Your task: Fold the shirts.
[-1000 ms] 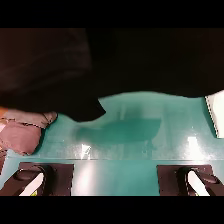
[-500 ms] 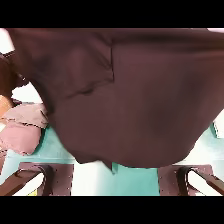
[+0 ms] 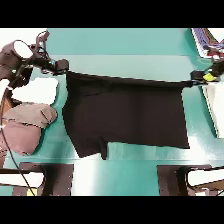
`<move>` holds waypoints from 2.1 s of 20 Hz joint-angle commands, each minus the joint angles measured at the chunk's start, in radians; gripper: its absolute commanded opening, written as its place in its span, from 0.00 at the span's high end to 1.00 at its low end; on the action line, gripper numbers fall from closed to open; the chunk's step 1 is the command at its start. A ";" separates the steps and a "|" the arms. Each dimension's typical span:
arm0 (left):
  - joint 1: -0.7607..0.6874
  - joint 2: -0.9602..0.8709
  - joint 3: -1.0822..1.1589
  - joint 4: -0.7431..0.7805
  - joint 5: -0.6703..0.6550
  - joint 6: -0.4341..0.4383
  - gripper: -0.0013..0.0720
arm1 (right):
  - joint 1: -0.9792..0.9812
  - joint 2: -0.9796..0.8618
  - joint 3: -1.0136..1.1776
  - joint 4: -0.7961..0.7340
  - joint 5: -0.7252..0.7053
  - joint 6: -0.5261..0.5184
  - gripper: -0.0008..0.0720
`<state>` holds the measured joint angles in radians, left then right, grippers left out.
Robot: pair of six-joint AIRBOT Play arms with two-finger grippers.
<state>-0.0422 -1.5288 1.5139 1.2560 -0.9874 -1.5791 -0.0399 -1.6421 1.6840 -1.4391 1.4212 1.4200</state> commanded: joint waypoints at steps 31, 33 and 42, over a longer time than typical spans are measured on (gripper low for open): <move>0.000 0.614 -0.913 -0.152 -0.264 0.006 0.40 | -0.084 0.535 -0.582 0.193 -0.112 -0.008 0.49; 0.000 0.672 -1.016 -0.178 -0.246 -0.012 0.40 | -0.083 0.557 -0.602 0.218 -0.113 -0.008 0.49; -0.087 0.680 -1.139 -0.269 -0.108 0.015 0.40 | -0.021 0.560 -0.603 0.217 -0.113 -0.008 0.49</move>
<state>-0.0860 -0.8555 0.4034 1.0119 -1.1381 -1.5700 -0.0814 -1.0851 1.0832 -1.2232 1.3079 1.4120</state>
